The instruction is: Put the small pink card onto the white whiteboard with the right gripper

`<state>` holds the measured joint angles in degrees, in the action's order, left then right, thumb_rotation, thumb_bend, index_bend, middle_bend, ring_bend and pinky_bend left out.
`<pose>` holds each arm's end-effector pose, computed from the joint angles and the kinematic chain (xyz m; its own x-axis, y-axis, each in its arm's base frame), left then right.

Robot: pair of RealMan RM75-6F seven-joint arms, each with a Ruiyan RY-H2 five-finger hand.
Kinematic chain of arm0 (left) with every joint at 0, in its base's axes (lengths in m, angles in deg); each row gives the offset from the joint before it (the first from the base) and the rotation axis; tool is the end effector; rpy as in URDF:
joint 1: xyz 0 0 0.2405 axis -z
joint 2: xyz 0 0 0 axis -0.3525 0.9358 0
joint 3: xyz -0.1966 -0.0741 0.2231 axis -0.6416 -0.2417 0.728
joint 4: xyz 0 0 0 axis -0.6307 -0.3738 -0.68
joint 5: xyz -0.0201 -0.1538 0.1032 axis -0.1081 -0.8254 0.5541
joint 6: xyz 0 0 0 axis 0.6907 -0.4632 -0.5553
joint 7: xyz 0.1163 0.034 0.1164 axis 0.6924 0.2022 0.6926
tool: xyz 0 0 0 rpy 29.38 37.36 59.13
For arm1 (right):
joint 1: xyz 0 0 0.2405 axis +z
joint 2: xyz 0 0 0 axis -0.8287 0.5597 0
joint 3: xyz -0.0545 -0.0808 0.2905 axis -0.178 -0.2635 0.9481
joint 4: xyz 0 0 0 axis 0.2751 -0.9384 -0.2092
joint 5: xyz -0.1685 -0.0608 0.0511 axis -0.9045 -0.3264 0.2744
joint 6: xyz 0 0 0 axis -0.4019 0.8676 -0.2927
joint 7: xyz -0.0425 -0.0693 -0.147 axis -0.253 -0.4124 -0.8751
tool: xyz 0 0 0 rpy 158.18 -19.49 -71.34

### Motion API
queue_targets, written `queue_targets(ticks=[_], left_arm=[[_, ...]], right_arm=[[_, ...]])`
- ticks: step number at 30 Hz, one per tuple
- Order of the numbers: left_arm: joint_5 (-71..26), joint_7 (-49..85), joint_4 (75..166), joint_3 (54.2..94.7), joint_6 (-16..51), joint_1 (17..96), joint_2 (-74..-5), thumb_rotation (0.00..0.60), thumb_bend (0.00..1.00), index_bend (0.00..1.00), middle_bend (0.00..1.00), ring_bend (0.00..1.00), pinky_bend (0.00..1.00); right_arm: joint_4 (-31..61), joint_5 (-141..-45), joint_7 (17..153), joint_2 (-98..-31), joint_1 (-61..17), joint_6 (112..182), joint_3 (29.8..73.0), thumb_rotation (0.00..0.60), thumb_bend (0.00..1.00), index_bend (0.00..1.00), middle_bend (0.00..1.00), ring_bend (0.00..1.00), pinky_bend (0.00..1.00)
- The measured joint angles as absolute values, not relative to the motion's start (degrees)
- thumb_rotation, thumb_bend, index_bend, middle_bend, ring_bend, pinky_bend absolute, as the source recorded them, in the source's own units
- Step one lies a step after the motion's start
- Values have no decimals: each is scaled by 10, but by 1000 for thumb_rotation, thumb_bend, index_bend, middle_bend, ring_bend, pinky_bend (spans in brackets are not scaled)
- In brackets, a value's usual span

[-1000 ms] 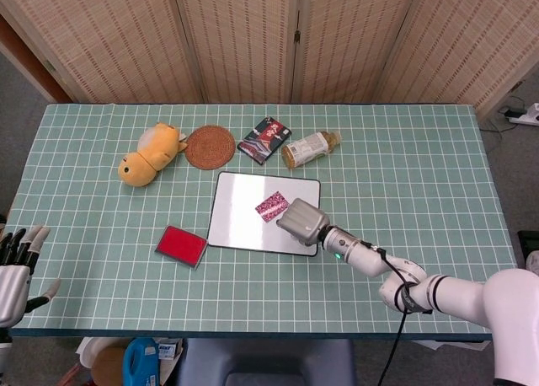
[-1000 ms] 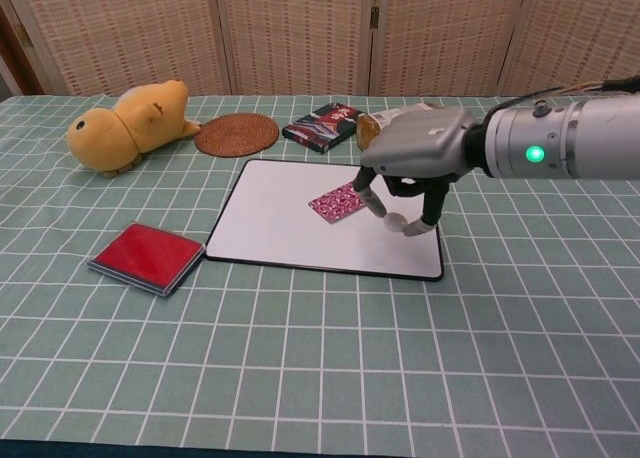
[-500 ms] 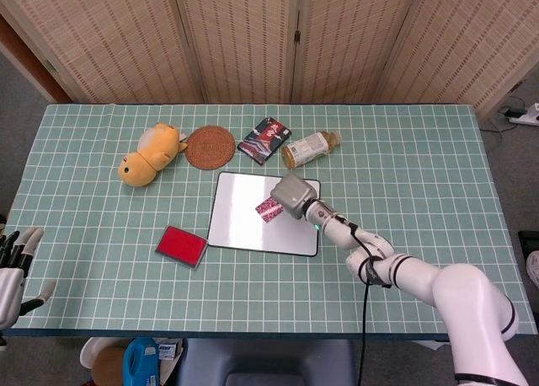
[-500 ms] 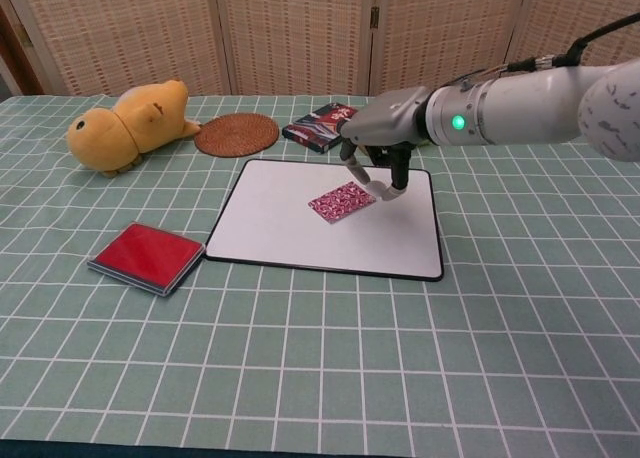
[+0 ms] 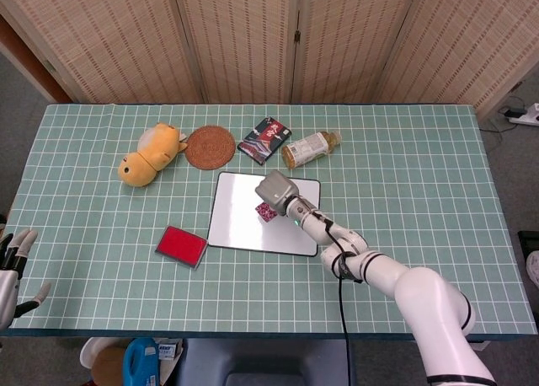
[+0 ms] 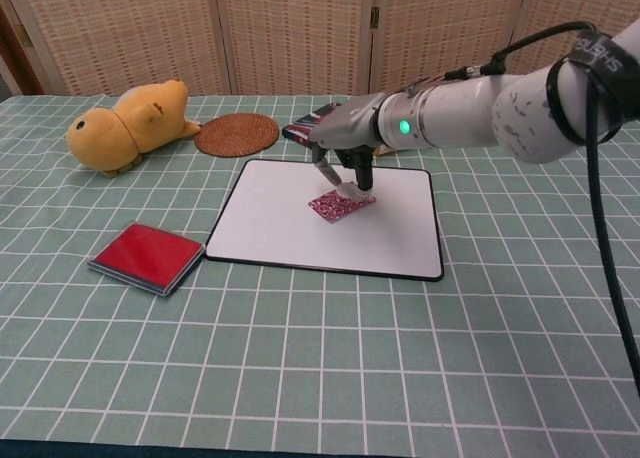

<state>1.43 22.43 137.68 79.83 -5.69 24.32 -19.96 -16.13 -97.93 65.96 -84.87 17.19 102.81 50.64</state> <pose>-0.3586 0.2000 0.2203 0.5201 -0.0325 0.8535 0.8540 0.0359 -0.5191 -0.0622 -0.5113 -0.0953 0.8756 -0.1692 0.4525 -0.4398 -0.6666 0.6019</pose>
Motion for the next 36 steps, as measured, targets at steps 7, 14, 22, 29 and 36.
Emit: queue_targets(ticks=[7,14,22,29,36], left_arm=[[14,224,1376,799,-57,241,-200,600,262,0,0,0,0],[14,222,1376,797,-57,242,-199,600,262,0,0,0,0],[16,221,1375,794,-55,246,-200,600,262,0,0,0,0],[17,223,1375,792,-49,252,-202,600,262,0,0,0,0],[22,232,1381,789,-37,265,-206,600,262,0,0,0,0]], right_arm=[[-174,-975,665,-862,182,1025,505,600,268,279,904,983,1000],[-148,-979,667,-844,177,1041,503,600,268,217,904,983,1000],[-48,-982,656,-765,135,1106,494,600,268,225,880,974,1000],[71,-968,628,-675,65,1208,483,600,301,306,818,884,1000],[203,-961,598,-584,-27,1338,464,600,327,317,585,573,787]])
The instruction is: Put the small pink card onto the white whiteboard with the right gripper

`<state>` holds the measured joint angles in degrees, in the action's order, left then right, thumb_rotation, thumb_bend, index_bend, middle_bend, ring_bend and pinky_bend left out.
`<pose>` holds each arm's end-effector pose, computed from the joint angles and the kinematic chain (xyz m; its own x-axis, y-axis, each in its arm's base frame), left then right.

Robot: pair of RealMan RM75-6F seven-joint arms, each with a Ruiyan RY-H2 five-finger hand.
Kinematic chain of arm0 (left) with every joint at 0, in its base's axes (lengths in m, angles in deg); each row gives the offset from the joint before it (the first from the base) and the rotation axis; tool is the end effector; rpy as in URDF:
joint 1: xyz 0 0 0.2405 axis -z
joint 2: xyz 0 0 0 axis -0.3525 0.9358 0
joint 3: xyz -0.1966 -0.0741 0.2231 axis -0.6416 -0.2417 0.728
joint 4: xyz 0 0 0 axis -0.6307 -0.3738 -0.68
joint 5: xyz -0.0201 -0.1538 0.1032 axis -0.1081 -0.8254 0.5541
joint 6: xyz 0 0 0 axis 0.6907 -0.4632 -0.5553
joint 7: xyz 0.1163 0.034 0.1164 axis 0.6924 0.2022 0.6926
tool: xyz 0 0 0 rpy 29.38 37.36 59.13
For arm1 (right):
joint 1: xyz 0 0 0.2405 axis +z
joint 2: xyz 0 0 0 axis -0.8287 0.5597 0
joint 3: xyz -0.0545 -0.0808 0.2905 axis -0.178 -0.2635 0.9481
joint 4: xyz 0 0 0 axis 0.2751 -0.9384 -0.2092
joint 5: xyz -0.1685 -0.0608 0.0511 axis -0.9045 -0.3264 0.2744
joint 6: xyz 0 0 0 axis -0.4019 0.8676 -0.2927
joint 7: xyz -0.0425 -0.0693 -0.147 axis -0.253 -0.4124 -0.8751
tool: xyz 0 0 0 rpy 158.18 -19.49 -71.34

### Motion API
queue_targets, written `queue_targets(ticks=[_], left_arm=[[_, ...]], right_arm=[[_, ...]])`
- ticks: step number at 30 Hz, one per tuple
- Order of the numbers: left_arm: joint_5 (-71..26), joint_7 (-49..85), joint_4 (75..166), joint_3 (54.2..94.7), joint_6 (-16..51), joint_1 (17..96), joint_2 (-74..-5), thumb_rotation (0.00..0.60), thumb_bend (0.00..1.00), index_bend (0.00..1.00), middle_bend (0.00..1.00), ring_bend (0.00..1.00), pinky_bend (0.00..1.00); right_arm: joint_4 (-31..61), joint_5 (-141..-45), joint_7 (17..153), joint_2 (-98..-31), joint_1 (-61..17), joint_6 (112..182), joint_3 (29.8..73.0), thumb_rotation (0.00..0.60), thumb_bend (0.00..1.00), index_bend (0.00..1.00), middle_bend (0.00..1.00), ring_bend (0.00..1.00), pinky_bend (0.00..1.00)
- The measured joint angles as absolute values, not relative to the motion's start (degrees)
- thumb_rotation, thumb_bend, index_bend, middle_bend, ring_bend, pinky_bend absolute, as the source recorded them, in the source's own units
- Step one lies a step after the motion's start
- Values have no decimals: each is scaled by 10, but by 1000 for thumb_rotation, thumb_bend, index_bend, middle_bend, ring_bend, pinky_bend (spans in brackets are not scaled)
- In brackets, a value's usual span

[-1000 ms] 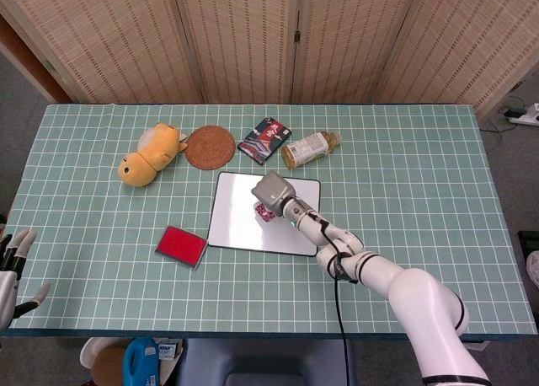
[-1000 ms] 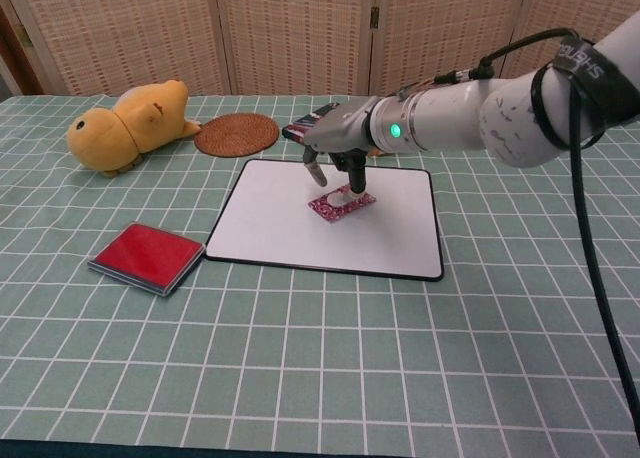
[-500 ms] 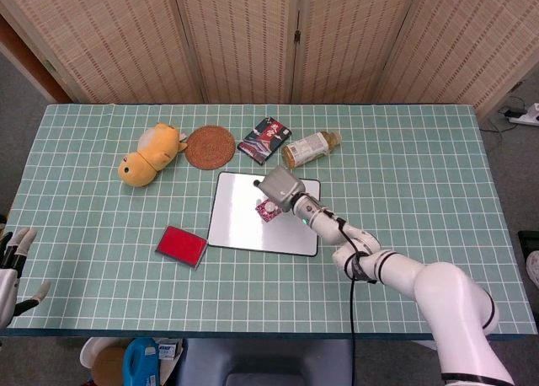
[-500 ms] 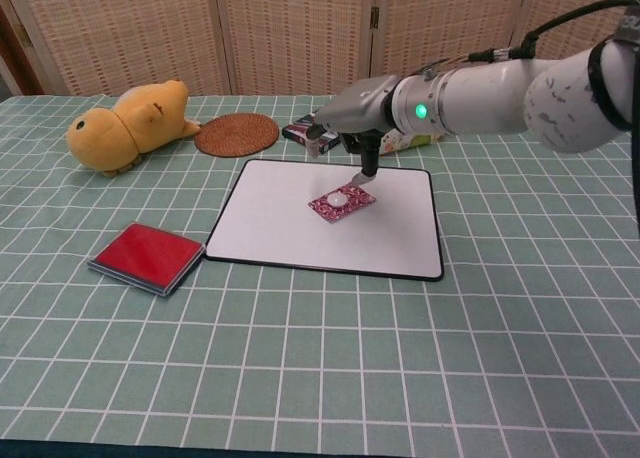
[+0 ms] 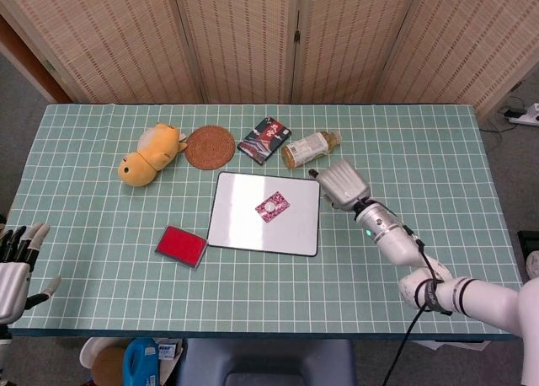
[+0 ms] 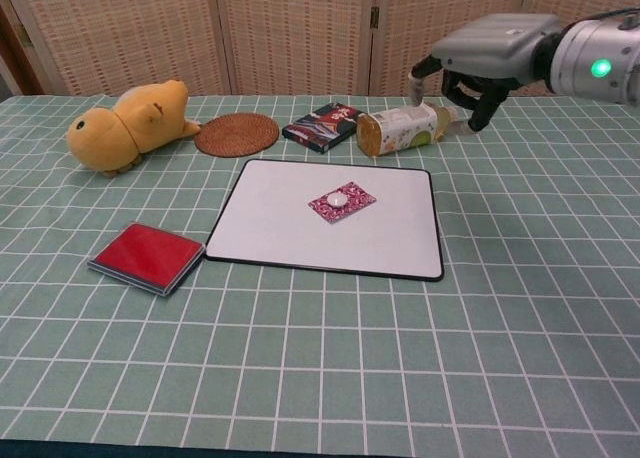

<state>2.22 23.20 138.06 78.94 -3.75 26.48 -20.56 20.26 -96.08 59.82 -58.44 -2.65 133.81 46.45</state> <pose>-0.3483 0.2162 0.2121 0.5156 -0.0337 0.8562 0.8564 -0.0125 -0.5162 -0.1592 -0.4552 0.0740 0.7499 -0.0416 0.6602 -0.5932 -0.4842 0.6432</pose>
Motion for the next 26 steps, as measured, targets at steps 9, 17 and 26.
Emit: queue_targets(ticks=[9,17,26], left_arm=[[21,246,1390,782,-30,277,-208,600,262,0,0,0,0],[14,260,1400,776,-20,288,-211,600,262,0,0,0,0],[16,274,1418,775,-17,296,-209,600,262,0,0,0,0]], right_arm=[[320,-996,586,-484,-180,1529,421,600,327,317,482,432,667],[351,-1050,611,-441,-319,1672,374,600,327,317,475,415,653],[349,-1092,666,-437,-432,1766,349,600,327,317,488,415,653]])
